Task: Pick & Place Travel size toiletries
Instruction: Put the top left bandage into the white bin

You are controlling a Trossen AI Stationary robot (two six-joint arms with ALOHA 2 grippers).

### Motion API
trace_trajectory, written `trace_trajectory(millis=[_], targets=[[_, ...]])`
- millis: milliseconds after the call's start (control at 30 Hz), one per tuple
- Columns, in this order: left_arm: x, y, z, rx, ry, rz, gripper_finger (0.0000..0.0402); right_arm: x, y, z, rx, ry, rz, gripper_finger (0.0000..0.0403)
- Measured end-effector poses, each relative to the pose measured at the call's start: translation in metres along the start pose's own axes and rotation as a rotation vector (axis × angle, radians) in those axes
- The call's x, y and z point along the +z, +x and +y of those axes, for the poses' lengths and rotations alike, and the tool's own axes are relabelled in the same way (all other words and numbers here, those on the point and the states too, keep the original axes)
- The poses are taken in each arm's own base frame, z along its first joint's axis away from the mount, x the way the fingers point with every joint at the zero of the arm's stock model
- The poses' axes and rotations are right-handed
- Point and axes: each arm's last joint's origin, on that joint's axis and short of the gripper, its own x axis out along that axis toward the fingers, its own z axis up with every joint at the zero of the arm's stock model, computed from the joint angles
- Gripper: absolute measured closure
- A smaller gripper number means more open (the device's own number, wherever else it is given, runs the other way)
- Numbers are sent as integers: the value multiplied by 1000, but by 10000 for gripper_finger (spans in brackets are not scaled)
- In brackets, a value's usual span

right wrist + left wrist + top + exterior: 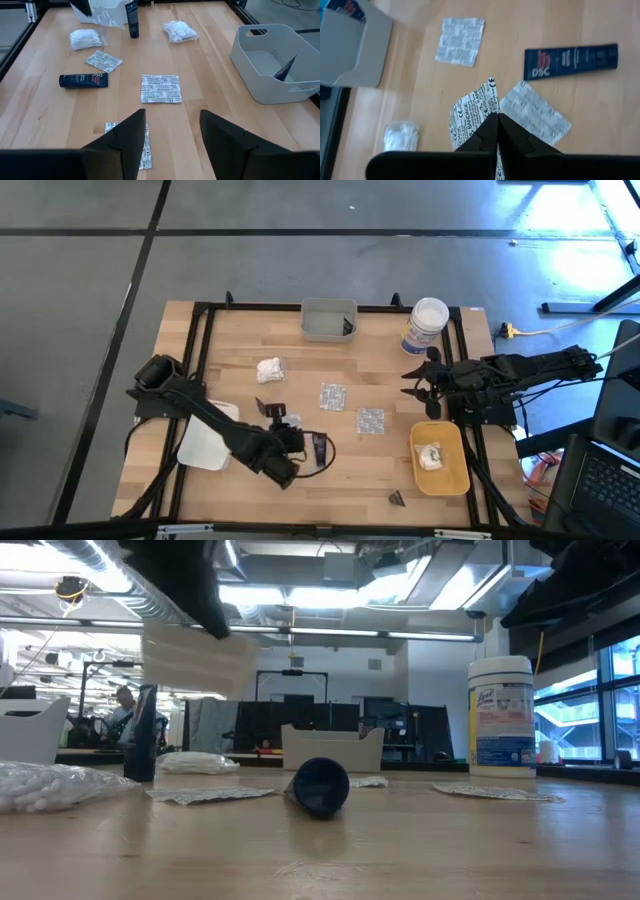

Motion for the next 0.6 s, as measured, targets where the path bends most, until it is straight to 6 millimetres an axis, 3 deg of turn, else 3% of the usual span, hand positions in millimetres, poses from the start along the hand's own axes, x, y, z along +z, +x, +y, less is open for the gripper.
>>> trace_trajectory(millis=[600], targets=[[-46, -43, 9, 183, -146, 122, 399, 0, 0, 0, 0, 0, 0, 246]])
